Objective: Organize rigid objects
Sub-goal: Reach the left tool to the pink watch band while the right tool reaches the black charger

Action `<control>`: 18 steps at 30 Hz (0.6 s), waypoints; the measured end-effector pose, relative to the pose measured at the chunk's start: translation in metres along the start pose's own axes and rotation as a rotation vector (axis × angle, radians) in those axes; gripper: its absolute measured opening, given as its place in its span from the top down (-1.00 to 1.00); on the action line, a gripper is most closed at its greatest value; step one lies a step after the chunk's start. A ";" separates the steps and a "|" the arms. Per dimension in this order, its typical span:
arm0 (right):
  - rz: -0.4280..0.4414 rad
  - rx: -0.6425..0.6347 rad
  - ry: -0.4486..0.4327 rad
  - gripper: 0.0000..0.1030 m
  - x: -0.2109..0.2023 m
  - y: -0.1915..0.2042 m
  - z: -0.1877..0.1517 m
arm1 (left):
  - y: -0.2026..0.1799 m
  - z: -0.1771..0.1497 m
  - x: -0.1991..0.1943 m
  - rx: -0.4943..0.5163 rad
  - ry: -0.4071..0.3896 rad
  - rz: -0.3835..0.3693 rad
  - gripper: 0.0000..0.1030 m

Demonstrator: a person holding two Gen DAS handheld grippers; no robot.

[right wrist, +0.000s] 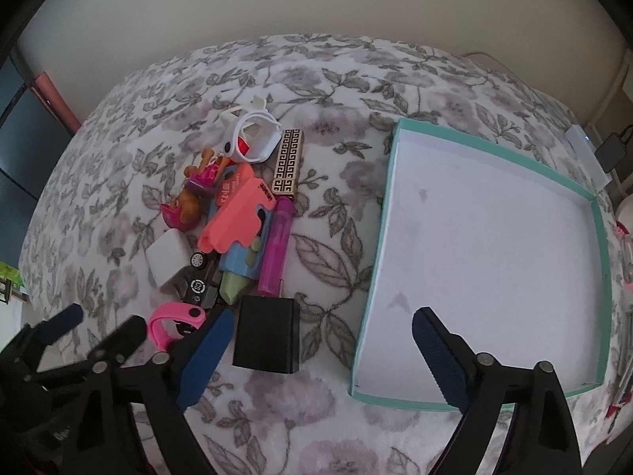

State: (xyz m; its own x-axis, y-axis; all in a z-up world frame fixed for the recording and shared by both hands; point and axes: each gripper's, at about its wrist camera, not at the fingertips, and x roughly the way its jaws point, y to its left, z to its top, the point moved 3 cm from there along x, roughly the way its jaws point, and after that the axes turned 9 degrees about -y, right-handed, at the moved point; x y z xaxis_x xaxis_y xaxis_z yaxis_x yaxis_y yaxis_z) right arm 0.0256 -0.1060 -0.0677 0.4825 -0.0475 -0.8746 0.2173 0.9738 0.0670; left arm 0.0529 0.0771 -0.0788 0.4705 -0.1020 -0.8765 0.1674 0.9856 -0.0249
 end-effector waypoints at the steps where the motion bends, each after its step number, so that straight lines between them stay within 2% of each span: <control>1: 0.006 0.001 0.002 -0.73 0.001 0.001 -0.001 | -0.001 -0.001 0.001 0.007 0.003 0.001 -0.78; 6: 0.039 -0.001 0.015 -0.59 0.005 0.010 -0.002 | -0.006 -0.004 0.006 0.030 0.020 -0.011 -0.72; 11: 0.072 -0.001 0.042 -0.40 0.011 0.016 -0.004 | -0.011 -0.008 0.013 0.056 0.046 -0.018 -0.45; 13: 0.077 -0.001 0.055 -0.32 0.014 0.017 -0.006 | -0.012 -0.009 0.016 0.057 0.056 -0.023 -0.29; 18: 0.091 0.003 0.087 -0.27 0.022 0.021 -0.010 | -0.015 -0.011 0.022 0.074 0.070 -0.025 -0.11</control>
State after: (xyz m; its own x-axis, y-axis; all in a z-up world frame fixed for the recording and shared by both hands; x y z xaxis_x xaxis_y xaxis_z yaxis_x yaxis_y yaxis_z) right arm 0.0318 -0.0841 -0.0904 0.4251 0.0607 -0.9031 0.1786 0.9725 0.1494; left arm 0.0512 0.0614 -0.1031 0.4046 -0.1140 -0.9074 0.2430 0.9699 -0.0135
